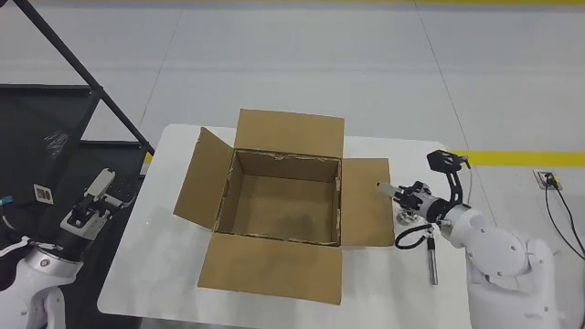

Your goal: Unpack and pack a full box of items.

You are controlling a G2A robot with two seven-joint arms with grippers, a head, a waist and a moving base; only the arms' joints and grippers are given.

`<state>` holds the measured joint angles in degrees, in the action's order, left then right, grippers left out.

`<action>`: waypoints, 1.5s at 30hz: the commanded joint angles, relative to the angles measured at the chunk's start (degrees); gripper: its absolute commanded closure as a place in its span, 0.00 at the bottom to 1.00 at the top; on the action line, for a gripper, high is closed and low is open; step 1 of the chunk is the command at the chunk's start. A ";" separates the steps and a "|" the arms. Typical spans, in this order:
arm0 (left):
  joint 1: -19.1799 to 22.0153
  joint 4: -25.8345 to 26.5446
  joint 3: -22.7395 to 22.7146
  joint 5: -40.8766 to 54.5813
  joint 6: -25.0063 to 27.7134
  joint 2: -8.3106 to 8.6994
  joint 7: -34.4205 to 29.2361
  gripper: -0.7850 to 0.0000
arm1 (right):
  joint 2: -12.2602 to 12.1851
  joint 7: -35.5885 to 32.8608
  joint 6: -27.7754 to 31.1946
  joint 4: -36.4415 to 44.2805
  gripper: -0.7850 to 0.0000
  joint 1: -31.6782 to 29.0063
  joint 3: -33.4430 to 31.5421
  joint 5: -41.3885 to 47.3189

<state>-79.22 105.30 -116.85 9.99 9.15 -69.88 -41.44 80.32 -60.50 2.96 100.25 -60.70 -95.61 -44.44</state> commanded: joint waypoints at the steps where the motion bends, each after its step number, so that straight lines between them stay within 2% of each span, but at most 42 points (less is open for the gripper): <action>1: 0.00 0.00 0.00 0.00 0.00 0.00 0.00 0.00 | -0.19 -0.63 0.01 -2.75 0.00 2.24 1.10 -0.52; 10: 0.00 0.00 0.00 0.00 0.00 0.00 0.00 0.00 | -0.74 -3.37 1.00 -9.12 0.00 7.42 6.09 1.68; 23: 0.00 0.00 0.00 0.00 0.00 0.00 0.00 0.00 | -1.32 -3.13 -1.88 -6.65 0.00 7.90 11.98 0.22; 26: 0.00 0.00 0.00 0.00 0.00 0.00 0.00 0.00 | -1.65 -1.69 -4.87 -5.85 0.00 7.62 11.93 -3.77; 30: 0.00 0.00 0.00 0.00 0.00 0.00 0.00 0.00 | -2.42 0.20 -9.37 -0.20 0.00 4.03 8.60 -9.13; 35: 0.00 0.00 0.00 0.00 0.00 0.00 0.00 0.00 | -3.48 -3.44 -15.31 4.43 0.00 -0.23 5.15 -19.50; 41: 0.00 0.00 0.00 0.00 0.00 0.00 0.00 0.00 | -3.99 -10.18 -18.71 -2.34 0.00 1.68 7.44 -29.80; 45: 0.00 0.00 0.00 0.00 0.00 0.00 0.00 0.00 | -3.88 -11.12 -18.89 -8.82 0.00 4.22 8.89 -29.76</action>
<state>-79.22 105.30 -116.85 9.99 9.15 -69.88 -41.44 76.42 -71.68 -16.14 93.16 -57.07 -86.88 -74.60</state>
